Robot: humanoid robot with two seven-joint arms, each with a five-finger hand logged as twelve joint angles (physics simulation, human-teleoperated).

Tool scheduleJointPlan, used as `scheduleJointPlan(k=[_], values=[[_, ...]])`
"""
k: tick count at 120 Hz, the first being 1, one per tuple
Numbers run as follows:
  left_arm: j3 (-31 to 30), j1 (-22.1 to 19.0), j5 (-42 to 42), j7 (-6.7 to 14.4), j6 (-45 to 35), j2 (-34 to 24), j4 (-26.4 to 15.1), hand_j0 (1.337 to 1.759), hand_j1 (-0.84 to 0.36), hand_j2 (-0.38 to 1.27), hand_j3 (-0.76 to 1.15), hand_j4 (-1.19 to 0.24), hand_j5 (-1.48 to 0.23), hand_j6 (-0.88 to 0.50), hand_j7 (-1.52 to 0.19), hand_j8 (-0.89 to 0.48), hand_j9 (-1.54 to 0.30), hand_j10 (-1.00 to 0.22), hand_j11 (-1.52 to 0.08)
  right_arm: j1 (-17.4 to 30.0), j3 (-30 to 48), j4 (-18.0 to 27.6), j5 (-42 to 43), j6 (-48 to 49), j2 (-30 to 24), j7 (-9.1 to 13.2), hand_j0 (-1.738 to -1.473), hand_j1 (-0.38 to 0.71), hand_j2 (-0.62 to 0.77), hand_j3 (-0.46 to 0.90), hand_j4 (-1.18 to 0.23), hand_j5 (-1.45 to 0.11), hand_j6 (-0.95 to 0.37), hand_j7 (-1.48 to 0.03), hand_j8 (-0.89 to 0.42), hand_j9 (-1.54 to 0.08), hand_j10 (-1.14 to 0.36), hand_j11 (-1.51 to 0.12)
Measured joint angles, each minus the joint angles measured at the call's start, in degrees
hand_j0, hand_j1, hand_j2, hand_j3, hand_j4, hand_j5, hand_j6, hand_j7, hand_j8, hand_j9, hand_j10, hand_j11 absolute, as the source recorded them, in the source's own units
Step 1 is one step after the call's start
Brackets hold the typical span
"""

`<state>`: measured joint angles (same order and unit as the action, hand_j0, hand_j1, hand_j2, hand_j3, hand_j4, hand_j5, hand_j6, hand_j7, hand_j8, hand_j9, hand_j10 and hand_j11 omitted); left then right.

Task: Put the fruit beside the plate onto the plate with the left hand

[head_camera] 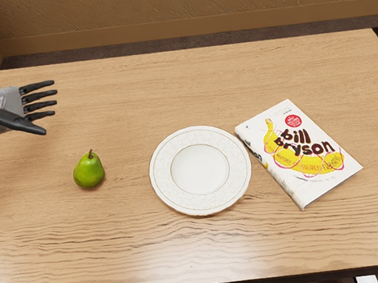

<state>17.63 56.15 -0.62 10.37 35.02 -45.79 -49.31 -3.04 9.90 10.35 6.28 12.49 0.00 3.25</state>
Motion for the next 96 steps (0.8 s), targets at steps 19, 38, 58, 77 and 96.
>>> scheduleJointPlan(k=[19, 38, 58, 77, 96], values=[[0.1, 0.1, -1.4, 1.6, 0.0, -0.1, -0.2, 1.658, 0.35, 0.00, 0.00, 0.00, 0.00, 0.00, 0.00, 0.00, 0.00, 0.00, 0.00, 0.0, 0.0, -0.1, -0.1, -0.4, 0.0, 0.0, -1.658, -0.35, 0.00, 0.00, 0.00, 0.00, 0.00, 0.00, 0.00, 0.00, 0.00, 0.00], [0.4, 0.3, -6.7, 2.7, 0.0, -3.3, 0.1, 1.658, 0.35, 0.00, 0.00, 0.00, 0.00, 0.00, 0.00, 0.00, 0.00, 0.00, 0.00, 2.8, 0.0, -0.1, -0.3, -0.6, 0.0, 0.0, -1.658, -0.35, 0.00, 0.00, 0.00, 0.00, 0.00, 0.00, 0.00, 0.00, 0.00, 0.00], [0.5, 0.5, -11.4, 3.0, 0.0, -3.7, 0.1, 1.658, 0.35, 0.00, 0.00, 0.00, 0.00, 0.00, 0.00, 0.00, 0.00, 0.00, 0.00, 3.8, 0.0, -0.2, -0.3, -0.6, 0.0, 0.0, -1.658, -0.35, 0.00, 0.00, 0.00, 0.00, 0.00, 0.00, 0.00, 0.00, 0.00, 0.00], [0.0, 2.8, -16.8, 3.1, 0.0, -3.3, -0.6, 1.658, 0.35, 0.00, 0.00, 0.00, 0.00, 0.00, 0.00, 0.00, 0.00, 0.00, 0.00, 4.0, 0.0, -0.2, -0.3, -0.6, 0.0, 0.0, -1.658, -0.35, 0.00, 0.00, 0.00, 0.00, 0.00, 0.00, 0.00, 0.00, 0.00, 0.00], [-8.2, 9.9, -18.3, 2.8, -8.4, -3.0, -6.9, 1.658, 0.35, 0.00, 0.00, 0.00, 0.00, 0.00, 0.00, 0.00, 0.00, 0.00, 0.00, 4.0, 0.0, -0.2, -0.3, -0.6, 0.0, 0.0, -1.658, -0.35, 0.00, 0.00, 0.00, 0.00, 0.00, 0.00, 0.00, 0.00, 0.00, 0.00]])
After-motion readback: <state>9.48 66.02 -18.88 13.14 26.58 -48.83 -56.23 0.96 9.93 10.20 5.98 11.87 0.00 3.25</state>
